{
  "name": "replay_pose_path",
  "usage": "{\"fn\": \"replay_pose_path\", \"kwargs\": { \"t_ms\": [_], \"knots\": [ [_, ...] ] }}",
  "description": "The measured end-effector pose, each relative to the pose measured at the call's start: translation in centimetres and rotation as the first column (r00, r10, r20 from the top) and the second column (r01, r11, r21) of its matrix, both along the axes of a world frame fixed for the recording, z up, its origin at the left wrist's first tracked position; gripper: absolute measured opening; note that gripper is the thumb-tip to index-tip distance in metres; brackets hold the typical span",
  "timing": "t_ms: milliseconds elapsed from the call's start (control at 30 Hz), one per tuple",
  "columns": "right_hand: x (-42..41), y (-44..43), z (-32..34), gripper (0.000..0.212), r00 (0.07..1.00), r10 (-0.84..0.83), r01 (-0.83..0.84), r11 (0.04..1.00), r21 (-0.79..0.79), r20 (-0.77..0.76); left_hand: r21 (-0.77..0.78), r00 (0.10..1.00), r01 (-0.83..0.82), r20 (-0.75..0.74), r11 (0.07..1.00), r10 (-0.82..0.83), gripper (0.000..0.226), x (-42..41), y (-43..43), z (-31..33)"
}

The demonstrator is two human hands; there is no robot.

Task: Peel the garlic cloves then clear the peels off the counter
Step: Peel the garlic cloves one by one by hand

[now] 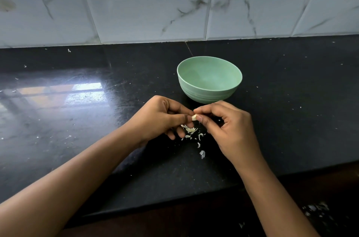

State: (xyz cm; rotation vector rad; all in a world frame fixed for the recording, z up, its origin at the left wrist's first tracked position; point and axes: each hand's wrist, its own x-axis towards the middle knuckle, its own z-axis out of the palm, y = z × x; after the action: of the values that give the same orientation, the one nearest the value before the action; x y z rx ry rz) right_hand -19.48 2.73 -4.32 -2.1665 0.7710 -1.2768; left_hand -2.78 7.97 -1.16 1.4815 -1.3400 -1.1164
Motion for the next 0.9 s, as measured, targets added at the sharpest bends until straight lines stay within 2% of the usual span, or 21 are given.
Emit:
{"fn": "replay_pose_path", "kwargs": {
  "t_ms": [167,333,533,900],
  "knots": [
    [-0.25,0.30,0.08,0.007,0.998,-0.045,0.039,0.995,0.094,0.054,-0.061,0.998,-0.009,-0.060,0.998,0.006,0.013,0.05,-0.12,0.06],
    [-0.31,0.31,0.14,0.005,0.997,-0.048,0.036,0.986,0.162,0.068,-0.127,1.000,-0.011,0.008,0.992,0.012,0.010,0.08,-0.22,-0.26],
    [-0.28,0.40,0.03,0.005,0.998,-0.069,0.068,0.995,0.077,0.006,-0.128,0.998,0.002,0.055,0.992,0.005,0.010,0.03,-0.23,-0.24],
    [-0.24,0.09,-0.03,0.013,0.992,-0.057,0.062,0.997,0.043,-0.114,-0.133,0.999,0.028,0.030,0.991,-0.024,0.011,-0.14,0.15,0.34]
  ]
}}
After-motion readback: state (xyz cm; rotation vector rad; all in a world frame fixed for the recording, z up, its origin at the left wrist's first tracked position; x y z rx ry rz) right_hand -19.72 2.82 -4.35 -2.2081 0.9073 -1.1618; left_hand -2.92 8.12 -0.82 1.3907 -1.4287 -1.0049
